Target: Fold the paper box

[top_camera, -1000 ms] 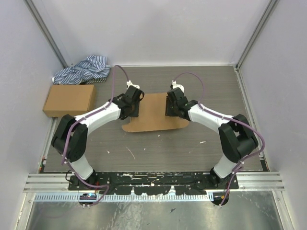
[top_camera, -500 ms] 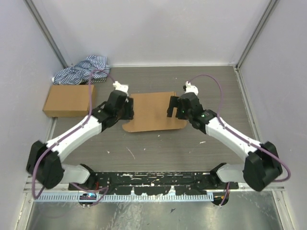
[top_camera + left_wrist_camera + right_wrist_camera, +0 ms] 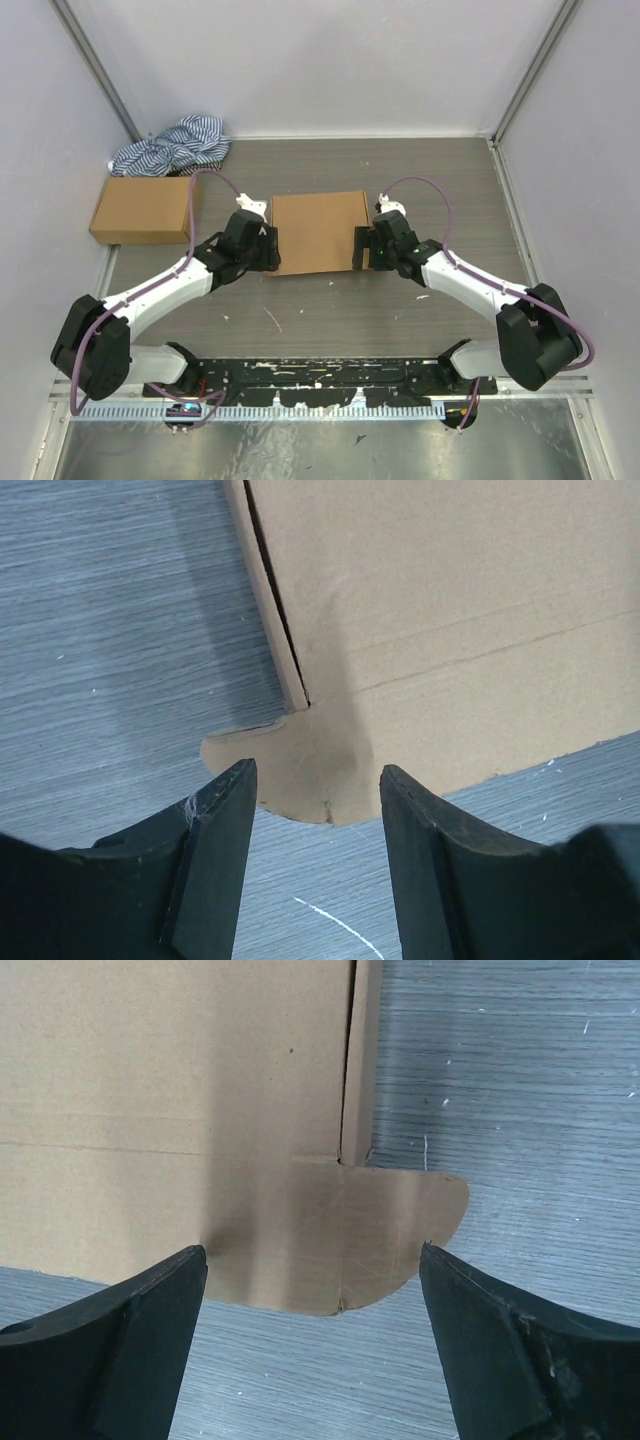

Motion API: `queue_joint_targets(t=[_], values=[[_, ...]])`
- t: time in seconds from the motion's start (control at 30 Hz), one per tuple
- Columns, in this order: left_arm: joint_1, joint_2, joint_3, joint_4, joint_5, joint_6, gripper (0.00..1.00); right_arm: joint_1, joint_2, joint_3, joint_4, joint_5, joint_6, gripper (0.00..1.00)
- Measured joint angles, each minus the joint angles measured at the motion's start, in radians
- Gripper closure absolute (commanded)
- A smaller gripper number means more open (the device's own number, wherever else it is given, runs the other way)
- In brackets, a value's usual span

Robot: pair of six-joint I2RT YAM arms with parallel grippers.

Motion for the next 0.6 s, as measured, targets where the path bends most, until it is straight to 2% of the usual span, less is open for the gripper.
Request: queue_joint_targets(t=[0.6], values=[[-0.008,0.033,-0.044,0.049,0.039,0.002,0.4,0.002,0.012,0.0,-0.002,-0.075,-0.04,0.16]])
